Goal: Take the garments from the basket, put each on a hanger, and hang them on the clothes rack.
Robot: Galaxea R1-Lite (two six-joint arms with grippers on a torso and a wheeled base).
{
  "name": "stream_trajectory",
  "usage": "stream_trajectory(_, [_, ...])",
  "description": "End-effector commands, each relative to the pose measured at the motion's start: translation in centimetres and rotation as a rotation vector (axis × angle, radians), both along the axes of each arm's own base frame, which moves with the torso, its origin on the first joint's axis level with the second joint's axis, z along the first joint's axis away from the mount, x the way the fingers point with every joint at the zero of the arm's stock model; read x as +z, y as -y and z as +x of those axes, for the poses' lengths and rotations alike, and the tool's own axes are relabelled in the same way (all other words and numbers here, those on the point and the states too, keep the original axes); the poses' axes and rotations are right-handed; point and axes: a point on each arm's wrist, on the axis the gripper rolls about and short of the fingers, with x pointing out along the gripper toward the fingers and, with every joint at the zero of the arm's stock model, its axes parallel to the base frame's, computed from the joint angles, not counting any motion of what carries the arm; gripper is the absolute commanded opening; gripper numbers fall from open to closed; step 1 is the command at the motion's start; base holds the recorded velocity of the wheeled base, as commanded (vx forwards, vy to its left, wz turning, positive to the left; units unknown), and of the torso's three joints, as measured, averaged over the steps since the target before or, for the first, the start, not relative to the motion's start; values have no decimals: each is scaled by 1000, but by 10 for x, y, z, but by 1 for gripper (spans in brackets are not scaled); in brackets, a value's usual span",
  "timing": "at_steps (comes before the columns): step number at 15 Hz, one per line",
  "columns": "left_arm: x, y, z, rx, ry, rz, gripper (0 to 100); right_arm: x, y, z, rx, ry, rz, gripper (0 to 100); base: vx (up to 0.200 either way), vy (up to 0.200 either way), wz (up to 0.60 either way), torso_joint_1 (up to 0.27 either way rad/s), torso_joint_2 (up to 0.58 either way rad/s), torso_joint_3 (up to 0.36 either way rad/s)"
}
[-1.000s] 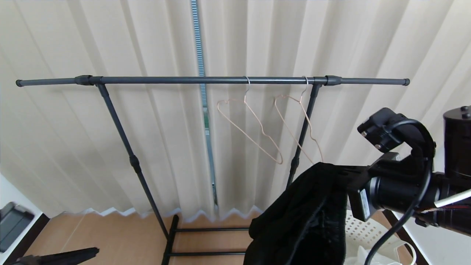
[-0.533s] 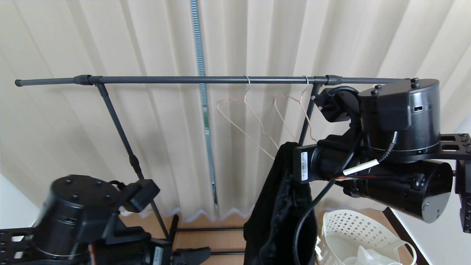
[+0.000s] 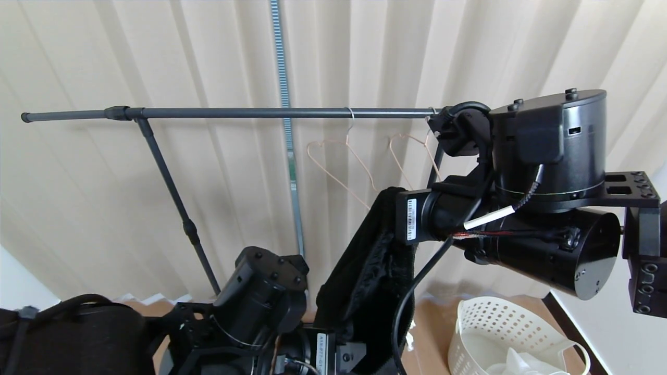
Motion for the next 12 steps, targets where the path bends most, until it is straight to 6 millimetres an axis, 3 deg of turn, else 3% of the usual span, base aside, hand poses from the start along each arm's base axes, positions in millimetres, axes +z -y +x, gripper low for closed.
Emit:
stream_trajectory(1, [-18, 15, 13, 51, -20, 51, 100, 3, 0, -3, 5, 5, 11, 0, 0, 0, 0, 0, 0, 0])
stream_trajectory(3, [-31, 26, 23, 102, -23, 85, 100, 11, -2, -15, 37, 16, 44, 0, 0, 0, 0, 0, 0, 0])
stream_trajectory(7, [-53, 34, 22, 82, -61, 145, 100, 23, 13, -28, 37, 36, 84, 0, 0, 0, 0, 0, 0, 0])
stream_trajectory(11, [-50, 31, 21, 127, -13, 171, 100, 21, 36, -33, -9, 38, 78, 0, 0, 0, 0, 0, 0, 0])
stream_trajectory(12, [-42, 29, 20, 142, 14, 164, 0, 17, 43, -29, -37, 30, 66, 0, 0, 0, 0, 0, 0, 0])
